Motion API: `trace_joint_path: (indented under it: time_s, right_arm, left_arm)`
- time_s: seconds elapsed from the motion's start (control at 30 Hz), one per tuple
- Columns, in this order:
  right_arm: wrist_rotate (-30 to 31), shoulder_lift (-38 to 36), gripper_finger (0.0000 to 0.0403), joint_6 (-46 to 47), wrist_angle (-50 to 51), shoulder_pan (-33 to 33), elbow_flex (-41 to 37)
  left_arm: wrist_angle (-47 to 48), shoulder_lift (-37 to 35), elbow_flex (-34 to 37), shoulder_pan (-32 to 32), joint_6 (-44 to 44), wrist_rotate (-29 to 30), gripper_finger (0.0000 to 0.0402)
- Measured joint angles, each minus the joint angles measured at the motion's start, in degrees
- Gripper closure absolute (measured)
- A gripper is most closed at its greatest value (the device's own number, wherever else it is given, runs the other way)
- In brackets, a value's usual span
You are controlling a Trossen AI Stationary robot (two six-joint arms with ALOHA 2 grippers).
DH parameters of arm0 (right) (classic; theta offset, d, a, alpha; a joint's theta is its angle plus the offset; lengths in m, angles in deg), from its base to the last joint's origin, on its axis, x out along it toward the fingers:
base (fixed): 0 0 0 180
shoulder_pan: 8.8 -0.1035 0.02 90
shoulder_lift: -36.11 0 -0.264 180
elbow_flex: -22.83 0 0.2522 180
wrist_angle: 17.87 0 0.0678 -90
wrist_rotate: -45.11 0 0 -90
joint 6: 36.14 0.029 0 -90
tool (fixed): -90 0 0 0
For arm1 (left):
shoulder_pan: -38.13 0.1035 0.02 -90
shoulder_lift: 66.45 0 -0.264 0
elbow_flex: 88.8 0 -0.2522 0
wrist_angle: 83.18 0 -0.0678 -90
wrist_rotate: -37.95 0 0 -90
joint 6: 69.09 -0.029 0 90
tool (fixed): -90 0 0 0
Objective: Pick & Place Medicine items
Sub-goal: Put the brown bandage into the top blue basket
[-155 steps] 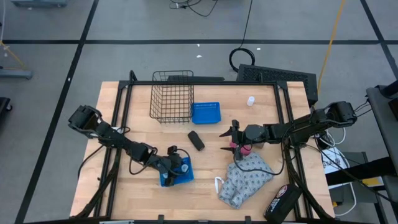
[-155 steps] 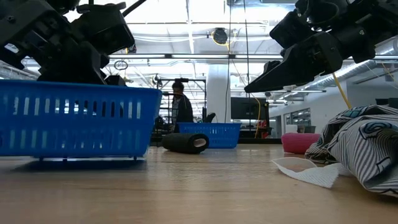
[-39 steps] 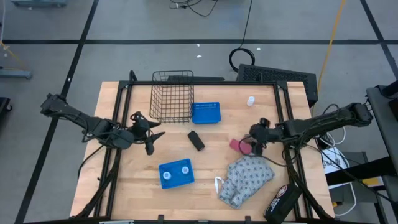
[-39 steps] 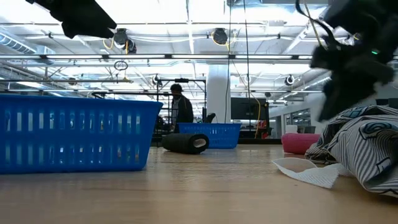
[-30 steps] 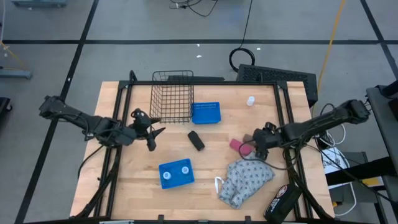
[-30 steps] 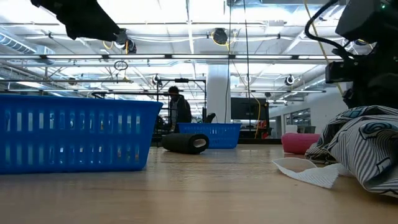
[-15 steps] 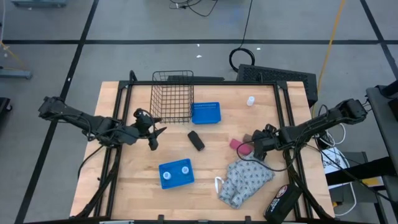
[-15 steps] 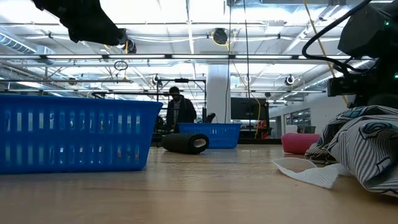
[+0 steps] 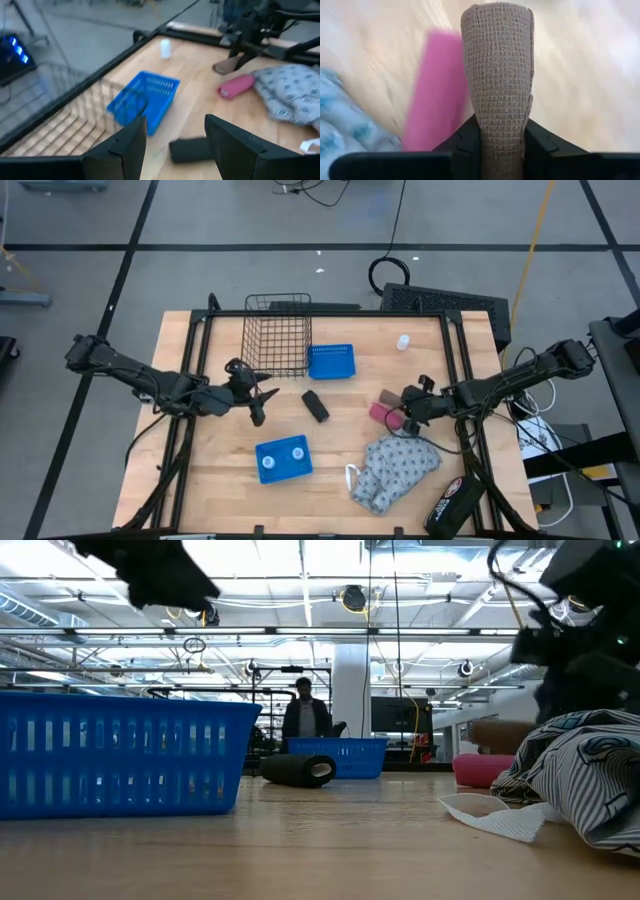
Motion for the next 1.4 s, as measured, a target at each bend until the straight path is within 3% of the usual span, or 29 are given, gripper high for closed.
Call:
trace_joint_path:
  time_s: [0.17,0.3,0.43,0.57,0.7,0.8,0.97,1.23,1.4]
  right_arm:
    - [2.37,-0.14,0.0322,-15.79,-14.44,0.90,0.00]
    - [2.22,2.61,0.0322,-29.49,-29.73,2.13,0.04]
    - [2.20,7.13,0.0323,-39.45,-42.16,3.05,0.11]
    - [2.28,12.54,0.0323,-45.52,-50.89,3.94,0.11]
    - [6.16,17.26,0.0323,-51.95,-58.24,3.99,0.52]
    - [9.64,19.16,0.0323,-56.07,-58.64,3.57,2.50]
    - [10.10,20.98,0.0323,-60.72,-58.64,3.62,5.45]
    - [15.69,21.19,0.0323,-66.23,-60.38,3.97,6.45]
    - [15.53,21.19,0.0323,-66.40,-61.74,3.97,6.45]
  left_arm:
    - [-14.63,4.30,0.00,2.51,-10.16,-5.77,0.0192]
    - [-25.38,9.18,-0.02,7.41,-9.92,-14.23,0.0192]
    - [-27.19,15.22,-2.91,11.93,-4.41,-23.86,0.0192]
    - [-27.24,22.34,-8.90,13.97,-3.01,-29.22,0.0184]
    - [-23.95,28.51,-16.27,15.12,-0.12,-30.03,0.0150]
    - [-20.51,31.76,-20.62,16.34,1.49,-29.62,0.0124]
    - [-19.39,35.66,-23.92,16.88,1.81,-30.07,0.0100]
    - [-19.34,36.28,-24.13,17.01,3.41,-31.20,0.0105]
    - [-19.41,36.20,-24.13,17.43,4.32,-31.10,0.0127]
